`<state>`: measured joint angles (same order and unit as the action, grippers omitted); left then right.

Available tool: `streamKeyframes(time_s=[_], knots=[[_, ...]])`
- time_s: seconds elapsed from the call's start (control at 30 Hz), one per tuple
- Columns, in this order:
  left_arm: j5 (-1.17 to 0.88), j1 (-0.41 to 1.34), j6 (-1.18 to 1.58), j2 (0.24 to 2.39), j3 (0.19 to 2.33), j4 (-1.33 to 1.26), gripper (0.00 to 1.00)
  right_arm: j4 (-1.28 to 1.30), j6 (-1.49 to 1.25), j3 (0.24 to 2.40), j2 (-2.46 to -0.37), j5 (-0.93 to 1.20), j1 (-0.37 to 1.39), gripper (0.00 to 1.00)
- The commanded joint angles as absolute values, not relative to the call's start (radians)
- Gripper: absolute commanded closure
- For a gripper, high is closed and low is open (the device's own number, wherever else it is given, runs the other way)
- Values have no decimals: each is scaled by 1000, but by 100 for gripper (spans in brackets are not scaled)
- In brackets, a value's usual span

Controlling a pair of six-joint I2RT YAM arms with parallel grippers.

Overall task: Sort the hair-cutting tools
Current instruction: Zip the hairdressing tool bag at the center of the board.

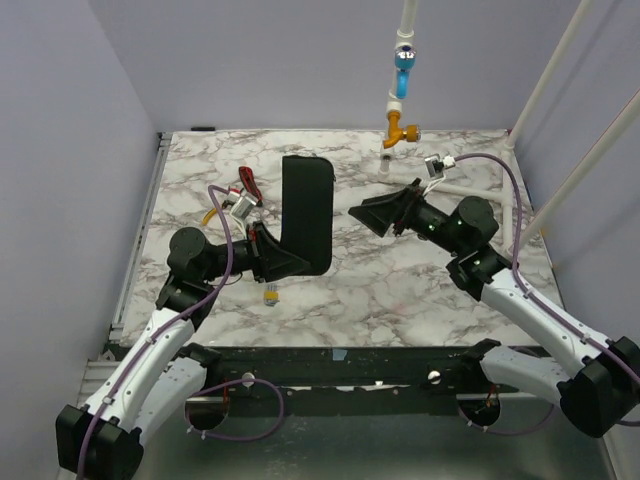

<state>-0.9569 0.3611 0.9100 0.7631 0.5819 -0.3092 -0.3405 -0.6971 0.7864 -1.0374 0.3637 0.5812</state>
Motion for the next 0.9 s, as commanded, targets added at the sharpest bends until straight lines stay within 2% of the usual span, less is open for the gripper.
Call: streamKeyframes(time_s=[0.0, 0.3, 0.63, 0.87], knots=[[-1058, 357, 937, 726, 582, -454, 100, -785, -1008, 750, -1067, 750, 528, 0], [-1104, 371, 941, 792, 625, -420, 100, -877, -1072, 840, -1184, 822, 529, 0], [-1140, 428, 868, 866, 698, -323, 100, -552, -882, 963, -1233, 763, 529, 0], [-1157, 469, 847, 886, 711, -305, 100, -462, -837, 1006, -1248, 748, 528, 1]])
